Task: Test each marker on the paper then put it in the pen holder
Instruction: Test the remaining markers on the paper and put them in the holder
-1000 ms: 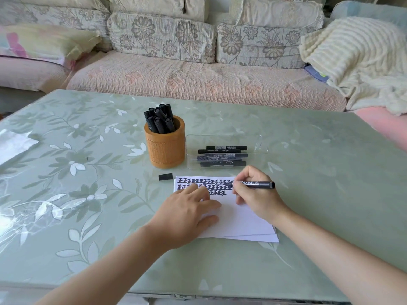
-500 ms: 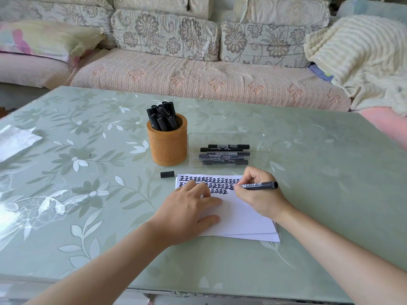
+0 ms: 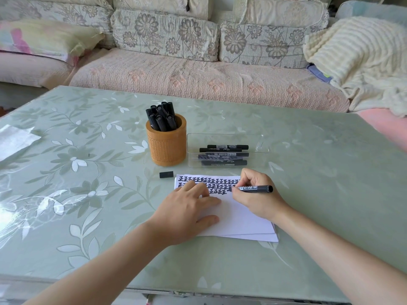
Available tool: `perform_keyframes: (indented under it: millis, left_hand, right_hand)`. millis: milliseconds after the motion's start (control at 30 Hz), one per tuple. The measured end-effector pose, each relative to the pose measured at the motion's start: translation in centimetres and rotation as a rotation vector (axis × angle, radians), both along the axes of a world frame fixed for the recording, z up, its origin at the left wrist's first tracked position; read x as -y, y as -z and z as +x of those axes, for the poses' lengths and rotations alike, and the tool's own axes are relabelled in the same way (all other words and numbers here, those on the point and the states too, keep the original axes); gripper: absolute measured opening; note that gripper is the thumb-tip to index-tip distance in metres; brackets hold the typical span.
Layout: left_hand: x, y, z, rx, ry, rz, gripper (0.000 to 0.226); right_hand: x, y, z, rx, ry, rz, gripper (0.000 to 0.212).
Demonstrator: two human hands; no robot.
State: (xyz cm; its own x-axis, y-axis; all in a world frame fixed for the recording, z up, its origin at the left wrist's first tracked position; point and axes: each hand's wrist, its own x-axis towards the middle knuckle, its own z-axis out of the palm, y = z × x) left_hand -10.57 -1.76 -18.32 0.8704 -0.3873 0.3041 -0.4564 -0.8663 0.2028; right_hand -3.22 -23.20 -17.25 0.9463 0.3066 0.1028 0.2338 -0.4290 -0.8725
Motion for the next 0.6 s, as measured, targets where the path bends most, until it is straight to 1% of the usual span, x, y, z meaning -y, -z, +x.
perform_keyframes:
  millis: [167,300,467,600]
  left_hand:
    - [-0.02,0.04,-0.02,0.012,0.001,0.005,0.038]
    - [0.01,0.02,0.0,0.011,0.0,0.003,0.038]
    - [-0.01,-0.02,0.02,0.002,-0.001,0.01,0.039]
    - [0.0,-0.15,-0.03,-0.001,0.002,0.009,0.039]
  right_hand:
    - [0.1,-0.05,-0.08,0.004,0.004,0.025,0.026]
    - [0.1,-0.08,-0.07,0.0,-0.02,-0.016,0.028]
    - [0.32,-0.08,0.03,-0.015,-0.027,0.024,0.027]
    - [0.05,0.01,0.09,-0.009,-0.021,0.007,0.027]
